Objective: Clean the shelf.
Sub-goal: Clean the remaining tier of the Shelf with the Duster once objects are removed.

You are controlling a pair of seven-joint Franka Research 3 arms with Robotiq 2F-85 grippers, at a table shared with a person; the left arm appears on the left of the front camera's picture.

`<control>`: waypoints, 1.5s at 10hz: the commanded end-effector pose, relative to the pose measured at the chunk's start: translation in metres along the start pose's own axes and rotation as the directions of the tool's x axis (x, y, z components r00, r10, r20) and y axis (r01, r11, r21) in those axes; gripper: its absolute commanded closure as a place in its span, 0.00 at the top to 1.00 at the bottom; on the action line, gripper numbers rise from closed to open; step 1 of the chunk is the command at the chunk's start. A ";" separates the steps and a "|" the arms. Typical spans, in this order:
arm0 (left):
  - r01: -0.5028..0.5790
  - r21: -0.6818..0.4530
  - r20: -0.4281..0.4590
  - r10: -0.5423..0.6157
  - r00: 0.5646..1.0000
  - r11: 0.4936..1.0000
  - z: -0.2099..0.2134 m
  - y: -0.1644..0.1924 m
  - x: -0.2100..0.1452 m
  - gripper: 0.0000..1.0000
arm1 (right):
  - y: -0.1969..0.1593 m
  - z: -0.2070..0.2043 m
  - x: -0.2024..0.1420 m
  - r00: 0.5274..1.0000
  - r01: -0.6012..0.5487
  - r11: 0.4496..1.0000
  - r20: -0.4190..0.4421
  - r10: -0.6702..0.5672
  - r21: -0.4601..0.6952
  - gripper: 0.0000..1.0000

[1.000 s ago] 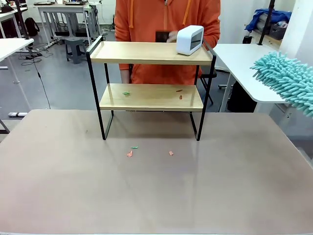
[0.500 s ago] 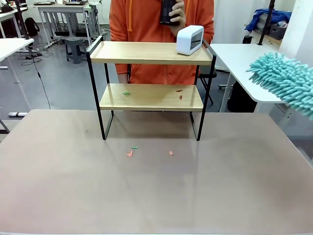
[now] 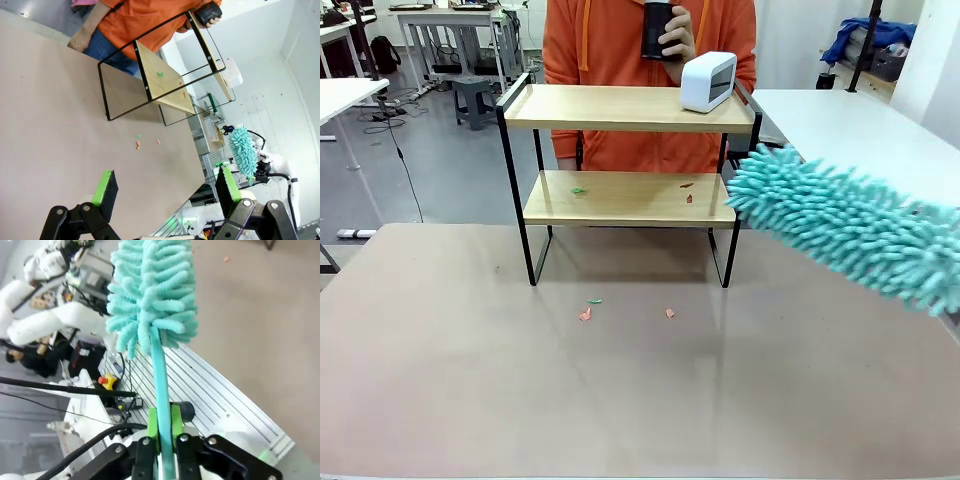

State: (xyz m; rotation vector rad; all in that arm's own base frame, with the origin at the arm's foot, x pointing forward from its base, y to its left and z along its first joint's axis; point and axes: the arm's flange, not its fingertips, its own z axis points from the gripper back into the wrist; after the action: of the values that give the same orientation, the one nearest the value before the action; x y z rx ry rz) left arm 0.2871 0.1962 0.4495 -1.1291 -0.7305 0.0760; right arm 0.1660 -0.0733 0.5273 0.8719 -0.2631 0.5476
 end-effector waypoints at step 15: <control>0.019 -0.016 0.013 -0.019 1.000 1.000 -0.001 -0.001 -0.001 1.00 | 0.010 -0.130 0.155 0.986 0.166 0.901 0.089 -0.142 -0.401 0.00</control>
State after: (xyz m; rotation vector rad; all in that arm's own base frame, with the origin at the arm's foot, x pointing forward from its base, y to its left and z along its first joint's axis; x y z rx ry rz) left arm 0.2875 0.1967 0.4495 -1.1299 -0.7290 0.0758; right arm 0.2804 0.0802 0.5167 0.4772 -0.3133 0.3350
